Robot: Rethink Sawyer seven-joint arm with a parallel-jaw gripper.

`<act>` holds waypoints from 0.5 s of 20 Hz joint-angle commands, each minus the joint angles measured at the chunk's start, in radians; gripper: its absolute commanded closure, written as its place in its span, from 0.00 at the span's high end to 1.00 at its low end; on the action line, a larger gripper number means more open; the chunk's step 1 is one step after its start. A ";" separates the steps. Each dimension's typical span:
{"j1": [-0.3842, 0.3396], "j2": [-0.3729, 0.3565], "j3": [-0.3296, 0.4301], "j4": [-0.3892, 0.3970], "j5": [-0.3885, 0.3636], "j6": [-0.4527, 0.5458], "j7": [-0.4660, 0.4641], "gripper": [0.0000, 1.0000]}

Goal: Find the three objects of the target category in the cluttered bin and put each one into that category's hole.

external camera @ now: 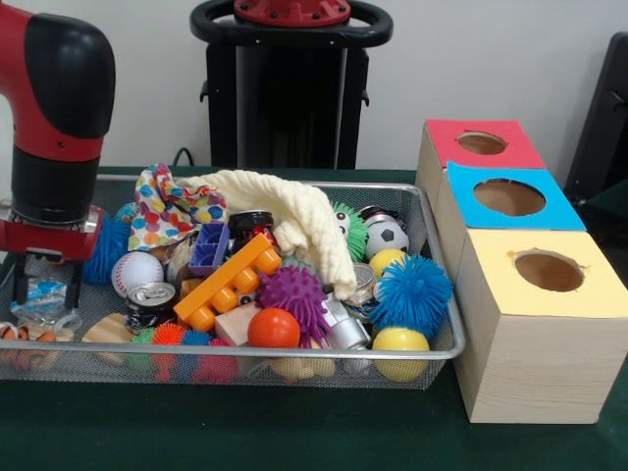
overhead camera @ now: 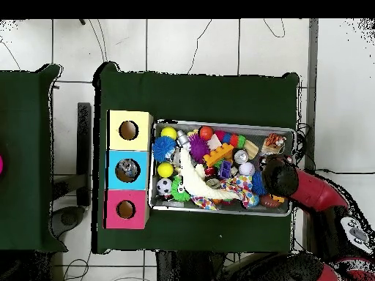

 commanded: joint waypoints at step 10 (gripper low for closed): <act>-0.175 0.033 0.362 0.174 -0.039 -0.060 0.079 1.00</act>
